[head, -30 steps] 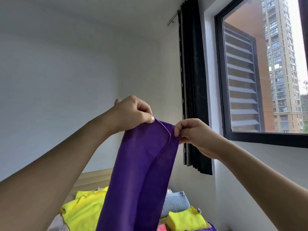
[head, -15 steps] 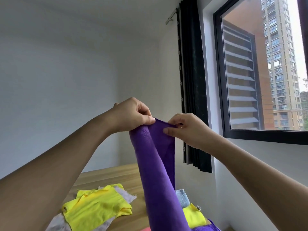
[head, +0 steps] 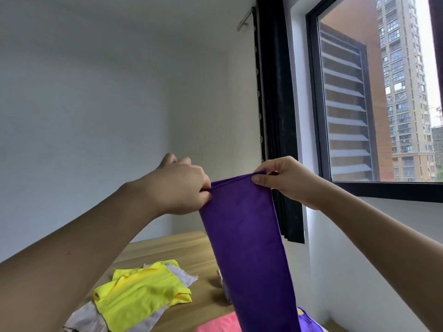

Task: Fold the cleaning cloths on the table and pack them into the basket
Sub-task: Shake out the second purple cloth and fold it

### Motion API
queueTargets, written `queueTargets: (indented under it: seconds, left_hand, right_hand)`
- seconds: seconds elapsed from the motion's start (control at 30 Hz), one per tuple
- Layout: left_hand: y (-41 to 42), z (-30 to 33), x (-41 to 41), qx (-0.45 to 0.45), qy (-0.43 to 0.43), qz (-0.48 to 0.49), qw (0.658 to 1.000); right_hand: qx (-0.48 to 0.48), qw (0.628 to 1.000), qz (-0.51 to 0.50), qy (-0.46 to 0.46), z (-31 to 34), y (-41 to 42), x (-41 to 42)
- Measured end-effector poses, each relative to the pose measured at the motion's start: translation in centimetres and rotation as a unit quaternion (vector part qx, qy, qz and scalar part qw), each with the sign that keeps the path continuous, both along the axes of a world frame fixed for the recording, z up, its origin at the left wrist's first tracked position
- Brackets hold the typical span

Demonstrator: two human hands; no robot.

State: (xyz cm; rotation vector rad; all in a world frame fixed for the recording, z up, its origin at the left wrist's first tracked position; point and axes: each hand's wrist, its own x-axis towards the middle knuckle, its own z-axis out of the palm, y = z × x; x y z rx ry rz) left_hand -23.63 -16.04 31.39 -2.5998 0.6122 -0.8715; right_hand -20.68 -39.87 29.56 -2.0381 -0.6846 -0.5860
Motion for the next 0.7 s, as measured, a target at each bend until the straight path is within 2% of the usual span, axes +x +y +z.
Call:
queueTargets:
  seconds: [0.17, 0.23, 0.5, 0.7]
  left_hand:
    - [-0.5, -0.6, -0.3, 0.063, -0.191, 0.040, 0.979]
    - [-0.6, -0.6, -0.4, 0.069, -0.233, 0.058, 0.968]
    - [-1.3, -1.2, -1.3, 0.020, -0.245, 0.113, 0.963]
    - [-1.6, -1.2, -1.1, 0.057, -0.238, 0.179, 0.953]
  right_hand:
    - [-0.045, 0.998, -0.042, -0.028, 0.2, 0.3, -0.1]
    - [-0.057, 0.996, -0.053, -0.042, 0.2, 0.5, -0.2]
    - [-0.034, 0.994, -0.041, -0.098, 0.4, 1.6, 0.1]
    - [-0.105, 0.992, -0.053, -0.044, 0.7, 2.7, -0.3]
